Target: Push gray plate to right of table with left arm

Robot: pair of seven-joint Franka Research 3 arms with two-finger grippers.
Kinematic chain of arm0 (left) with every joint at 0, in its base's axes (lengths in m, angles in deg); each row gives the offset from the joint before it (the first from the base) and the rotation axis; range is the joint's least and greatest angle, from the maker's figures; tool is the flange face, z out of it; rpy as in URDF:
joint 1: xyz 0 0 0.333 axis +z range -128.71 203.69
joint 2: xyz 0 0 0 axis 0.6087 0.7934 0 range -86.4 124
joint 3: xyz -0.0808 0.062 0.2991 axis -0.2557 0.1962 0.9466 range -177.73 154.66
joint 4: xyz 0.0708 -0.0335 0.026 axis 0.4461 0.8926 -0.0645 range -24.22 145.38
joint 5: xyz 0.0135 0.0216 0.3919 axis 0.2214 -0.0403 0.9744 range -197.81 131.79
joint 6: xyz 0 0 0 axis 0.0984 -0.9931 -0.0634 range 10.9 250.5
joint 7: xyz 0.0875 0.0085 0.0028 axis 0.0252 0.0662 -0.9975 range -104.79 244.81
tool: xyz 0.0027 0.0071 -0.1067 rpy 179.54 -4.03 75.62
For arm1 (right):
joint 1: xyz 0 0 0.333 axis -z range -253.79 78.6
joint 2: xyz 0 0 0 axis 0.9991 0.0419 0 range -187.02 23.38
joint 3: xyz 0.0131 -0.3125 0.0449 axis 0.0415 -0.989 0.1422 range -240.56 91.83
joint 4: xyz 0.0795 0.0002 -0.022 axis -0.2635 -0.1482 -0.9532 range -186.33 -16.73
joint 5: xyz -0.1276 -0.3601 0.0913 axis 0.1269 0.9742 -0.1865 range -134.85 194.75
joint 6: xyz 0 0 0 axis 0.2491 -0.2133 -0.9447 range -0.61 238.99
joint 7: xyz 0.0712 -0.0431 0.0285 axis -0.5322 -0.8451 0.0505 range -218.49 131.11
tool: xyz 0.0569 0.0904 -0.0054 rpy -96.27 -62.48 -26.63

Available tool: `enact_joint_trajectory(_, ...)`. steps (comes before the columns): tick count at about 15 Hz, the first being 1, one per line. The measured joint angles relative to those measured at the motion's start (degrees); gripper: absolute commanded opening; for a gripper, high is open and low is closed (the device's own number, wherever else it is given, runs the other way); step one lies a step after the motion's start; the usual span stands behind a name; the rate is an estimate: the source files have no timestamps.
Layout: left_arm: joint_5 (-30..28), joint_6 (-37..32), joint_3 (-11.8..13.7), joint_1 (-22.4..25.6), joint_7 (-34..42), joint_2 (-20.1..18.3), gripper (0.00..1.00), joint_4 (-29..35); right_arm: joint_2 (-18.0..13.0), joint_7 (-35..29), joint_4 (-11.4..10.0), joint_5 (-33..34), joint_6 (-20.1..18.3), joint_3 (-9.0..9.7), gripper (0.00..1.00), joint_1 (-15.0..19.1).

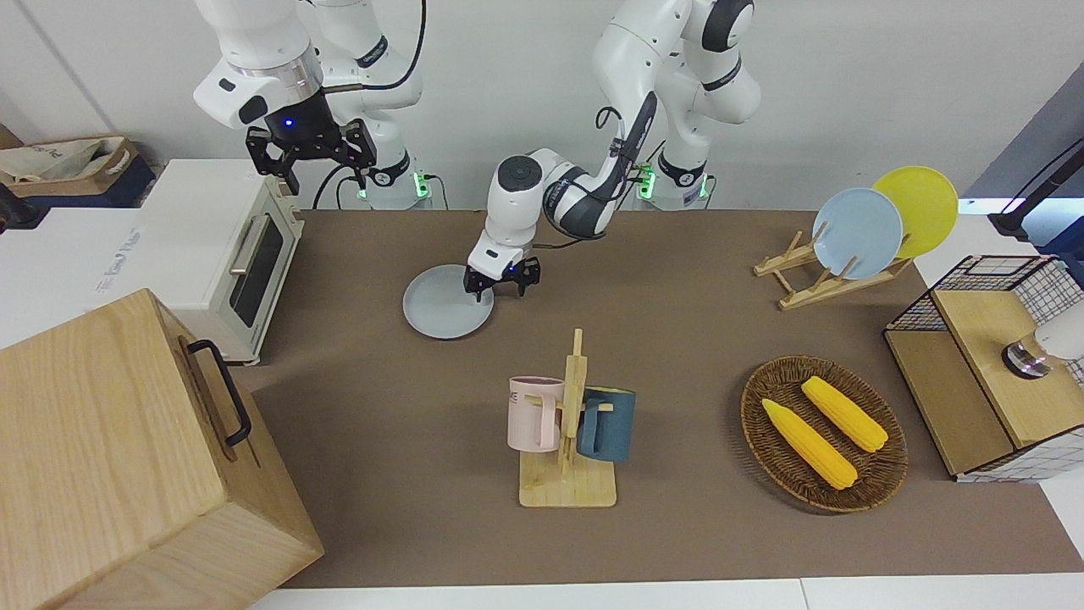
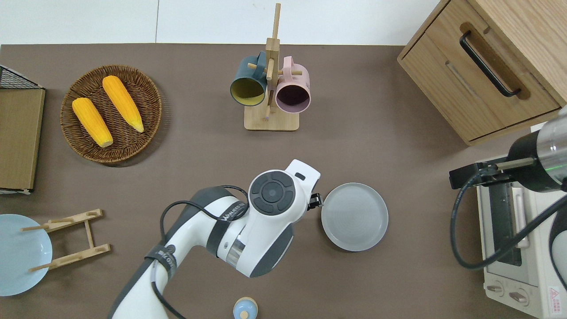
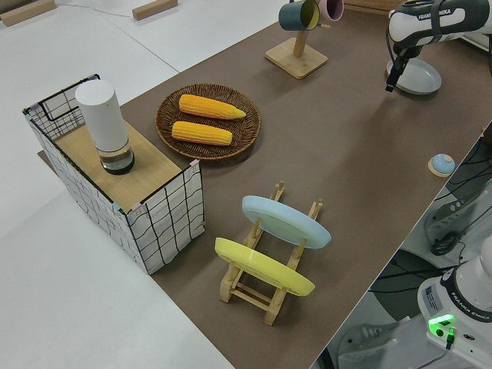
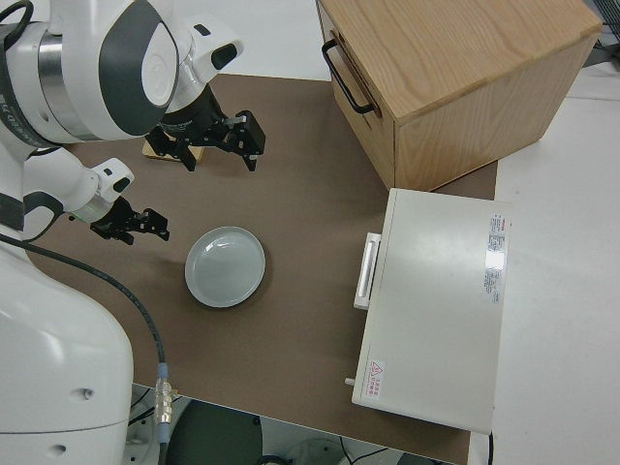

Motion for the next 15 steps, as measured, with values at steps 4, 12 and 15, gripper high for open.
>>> enact_joint_trajectory(4, -0.87, -11.10, 0.24, 6.89, 8.61, -6.44, 0.99, 0.21, 0.00, 0.00, 0.00, 0.00, 0.00, 0.00, 0.983, 0.00)
enact_joint_trajectory(12, -0.28, -26.85, 0.80, 23.69, 28.24, -18.66, 0.99, -0.14, 0.00, 0.00, 0.00, 0.00, 0.00, 0.00, 0.983, 0.00)
enact_joint_trajectory(15, 1.30, -30.47, 1.23, 29.25, 34.69, -21.60, 0.99, -0.43, 0.00, 0.00, 0.00, 0.00, 0.00, 0.00, 0.983, 0.00)
